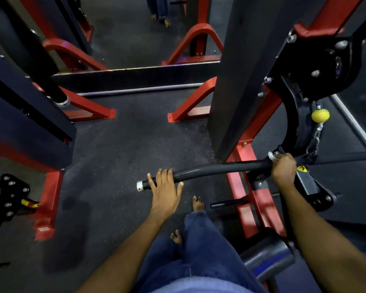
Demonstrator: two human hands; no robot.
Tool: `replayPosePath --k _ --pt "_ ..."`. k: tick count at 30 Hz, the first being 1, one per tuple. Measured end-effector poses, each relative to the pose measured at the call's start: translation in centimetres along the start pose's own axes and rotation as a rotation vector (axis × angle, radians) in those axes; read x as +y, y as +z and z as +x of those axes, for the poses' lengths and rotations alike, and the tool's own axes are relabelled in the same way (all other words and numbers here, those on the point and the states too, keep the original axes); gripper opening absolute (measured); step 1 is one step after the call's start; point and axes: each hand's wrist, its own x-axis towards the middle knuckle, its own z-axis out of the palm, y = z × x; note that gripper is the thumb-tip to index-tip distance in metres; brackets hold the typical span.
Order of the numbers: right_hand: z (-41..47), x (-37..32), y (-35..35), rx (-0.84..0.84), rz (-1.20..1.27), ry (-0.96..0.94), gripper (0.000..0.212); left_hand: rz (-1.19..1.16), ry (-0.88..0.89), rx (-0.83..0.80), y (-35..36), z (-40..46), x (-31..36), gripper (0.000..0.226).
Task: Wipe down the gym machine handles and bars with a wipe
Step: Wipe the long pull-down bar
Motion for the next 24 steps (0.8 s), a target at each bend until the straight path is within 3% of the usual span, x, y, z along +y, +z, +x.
replayPosePath --k 2,5,7,9,12,14,17,20,22,24 --pt "-2.4 -2.3 1.2 -0.023 0.018 -0.061 0.023 0.006 -0.008 -0.005 0.1 0.1 0.0 0.060" --pt "-7.7 -4.8 3.9 -0.246 0.040 -0.401 0.018 0.006 -0.015 -0.005 0.4 0.2 0.0 0.060" --pt "-8.5 -5.0 3.5 -0.278 0.009 -0.543 0.024 0.008 -0.004 -0.016 0.6 0.1 -0.2 0.060" --pt "-5.7 -3.7 2.1 -0.156 -0.077 -0.519 0.034 0.017 0.015 -0.031 0.7 0.1 -0.6 0.060" --pt "-0.3 0.1 0.0 -0.007 -0.101 -0.101 0.038 0.020 0.030 -0.042 0.8 -0.1 -0.8 0.060" --pt "-0.3 0.1 -0.1 0.039 -0.072 0.025 0.033 0.005 0.028 -0.042 0.7 -0.2 -0.7 0.060" --pt "-5.8 -4.6 2.0 -0.131 -0.069 -0.241 0.027 0.002 0.029 -0.053 0.8 -0.1 -0.8 0.060" --pt "-11.3 -7.5 5.0 -0.334 -0.049 -0.635 0.045 -0.011 0.053 -0.065 1.1 -0.2 -1.4 0.060" --pt "-9.8 -6.9 4.8 -0.370 -0.052 -0.652 0.035 -0.006 0.076 -0.051 1.3 -0.4 -2.3 0.067" --pt "-5.8 -4.8 3.0 -0.247 -0.080 -0.467 0.020 0.001 0.076 -0.030 1.3 -0.8 -3.4 0.084"
